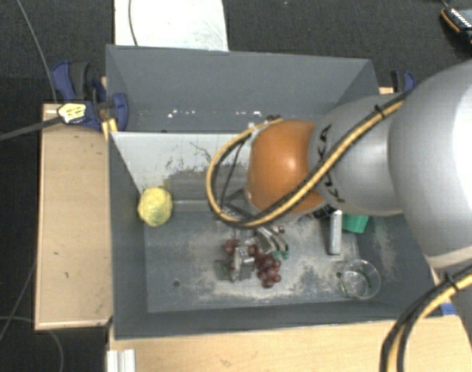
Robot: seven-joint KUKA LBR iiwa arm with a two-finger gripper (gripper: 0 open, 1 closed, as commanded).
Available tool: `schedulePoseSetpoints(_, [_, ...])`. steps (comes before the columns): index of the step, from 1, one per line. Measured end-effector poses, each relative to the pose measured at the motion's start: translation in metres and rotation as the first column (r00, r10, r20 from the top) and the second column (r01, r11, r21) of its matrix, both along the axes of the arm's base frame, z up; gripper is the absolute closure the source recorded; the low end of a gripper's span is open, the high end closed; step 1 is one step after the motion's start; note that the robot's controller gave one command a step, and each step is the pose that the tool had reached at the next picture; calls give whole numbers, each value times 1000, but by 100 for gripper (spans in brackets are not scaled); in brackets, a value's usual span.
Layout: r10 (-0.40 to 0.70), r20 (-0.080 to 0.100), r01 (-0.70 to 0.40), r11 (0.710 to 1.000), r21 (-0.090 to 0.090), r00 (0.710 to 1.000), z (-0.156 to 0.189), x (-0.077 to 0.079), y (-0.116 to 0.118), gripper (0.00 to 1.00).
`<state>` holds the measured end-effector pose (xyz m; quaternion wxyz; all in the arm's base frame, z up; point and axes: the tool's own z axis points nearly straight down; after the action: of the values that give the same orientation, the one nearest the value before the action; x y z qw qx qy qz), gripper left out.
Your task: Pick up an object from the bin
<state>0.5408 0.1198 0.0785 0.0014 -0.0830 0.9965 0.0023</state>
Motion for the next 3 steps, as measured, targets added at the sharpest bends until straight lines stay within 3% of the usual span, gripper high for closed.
schedulePoseSetpoints(1, [-25,18,25,1000,-2,1000,55,-18,-56,0])
schedulePoseSetpoints(2, [-17,4,17,1000,2,1000,69,4,-43,0])
schedulePoseSetpoints(3, [45,10,-45,999,0,999,-10,-11,-45,0])
